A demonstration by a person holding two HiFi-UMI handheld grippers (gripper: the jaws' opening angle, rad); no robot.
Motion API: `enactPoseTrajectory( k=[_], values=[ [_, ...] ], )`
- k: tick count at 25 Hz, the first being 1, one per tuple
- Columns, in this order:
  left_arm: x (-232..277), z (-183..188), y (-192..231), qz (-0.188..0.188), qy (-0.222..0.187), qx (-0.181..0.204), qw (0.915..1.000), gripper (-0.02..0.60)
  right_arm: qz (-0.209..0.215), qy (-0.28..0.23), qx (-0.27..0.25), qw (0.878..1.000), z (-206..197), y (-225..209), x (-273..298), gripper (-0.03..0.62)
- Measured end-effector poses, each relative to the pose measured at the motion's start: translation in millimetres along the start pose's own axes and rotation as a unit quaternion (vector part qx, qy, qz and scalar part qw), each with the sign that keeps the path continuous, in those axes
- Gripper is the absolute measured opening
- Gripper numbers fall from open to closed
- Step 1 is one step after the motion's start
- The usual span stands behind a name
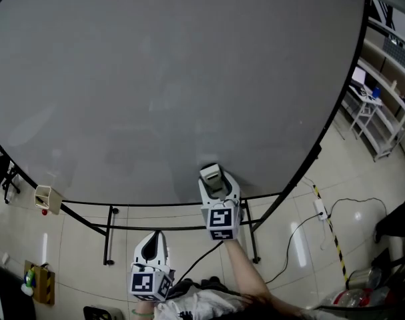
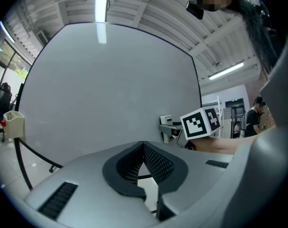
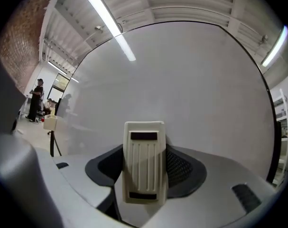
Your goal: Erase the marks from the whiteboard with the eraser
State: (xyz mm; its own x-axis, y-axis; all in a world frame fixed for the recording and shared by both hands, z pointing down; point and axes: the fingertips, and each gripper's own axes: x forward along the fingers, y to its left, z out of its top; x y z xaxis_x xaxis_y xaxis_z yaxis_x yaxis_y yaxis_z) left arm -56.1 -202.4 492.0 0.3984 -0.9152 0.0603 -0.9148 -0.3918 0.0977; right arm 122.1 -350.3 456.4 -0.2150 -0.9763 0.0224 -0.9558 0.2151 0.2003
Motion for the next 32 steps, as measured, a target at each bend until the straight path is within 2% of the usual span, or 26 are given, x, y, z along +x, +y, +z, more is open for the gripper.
enactPoseTrajectory(
  k=[3,6,8,10,13,16,18,21,23,25,27,28,30,32],
  values=[
    [-1,0,5,0.006,-0.002,0.001,1.0000,0.002,0.013,0.008,-0.016,1.000,-1,-18,-5,0.272],
    [0,-2,5,0.008,0.003,-0.007,0.9999,0.002,0.003,0.010,-0.017,1.000,3,-65,-19,0.272],
    [0,-5,3,0.005,0.002,-0.010,0.9999,0.002,-0.014,0.012,-0.013,1.000,8,-106,-33,0.272],
    [0,-6,2,0.004,0.002,-0.010,0.9999,0.002,-0.055,0.012,-0.010,0.998,10,-158,-48,0.272],
    [1,-5,4,0.003,0.005,-0.015,0.9999,0.002,-0.110,-0.006,0.038,0.993,12,-231,-70,0.272],
    [2,-5,2,0.002,0.014,-0.013,0.9998,0.002,-0.128,-0.031,0.096,0.987,17,-257,-80,0.270],
    [2,-6,2,0.001,0.018,-0.015,0.9997,0.002,-0.128,-0.048,0.116,0.984,17,-248,-77,0.272],
    [2,-10,2,0.002,0.012,-0.017,0.9998,0.002,-0.102,-0.053,0.118,0.986,10,-202,-61,0.272],
    [2,-10,3,0.004,0.007,-0.018,0.9998,0.002,-0.076,-0.039,0.082,0.993,2,-156,-46,0.272],
    [2,-8,2,0.004,0.013,-0.015,0.9998,0.002,-0.033,-0.015,0.032,0.999,-7,-94,-28,0.272],
    [3,-4,0,0.001,0.017,-0.011,0.9998,0.002,0.012,0.012,-0.024,1.000,-19,-34,-11,0.272],
    [3,0,-1,0.002,0.014,-0.014,0.9998,0.002,0.019,0.023,-0.054,0.998,-25,-15,-6,0.272],
    [0,4,0,0.006,0.007,-0.015,0.9998,0.002,0.012,0.034,-0.090,0.995,-34,-2,-2,0.272],
    [-4,0,8,0.009,0.004,-0.004,0.9999,0.002,0.013,0.040,-0.091,0.995,-35,-8,-5,0.272]
  ],
)
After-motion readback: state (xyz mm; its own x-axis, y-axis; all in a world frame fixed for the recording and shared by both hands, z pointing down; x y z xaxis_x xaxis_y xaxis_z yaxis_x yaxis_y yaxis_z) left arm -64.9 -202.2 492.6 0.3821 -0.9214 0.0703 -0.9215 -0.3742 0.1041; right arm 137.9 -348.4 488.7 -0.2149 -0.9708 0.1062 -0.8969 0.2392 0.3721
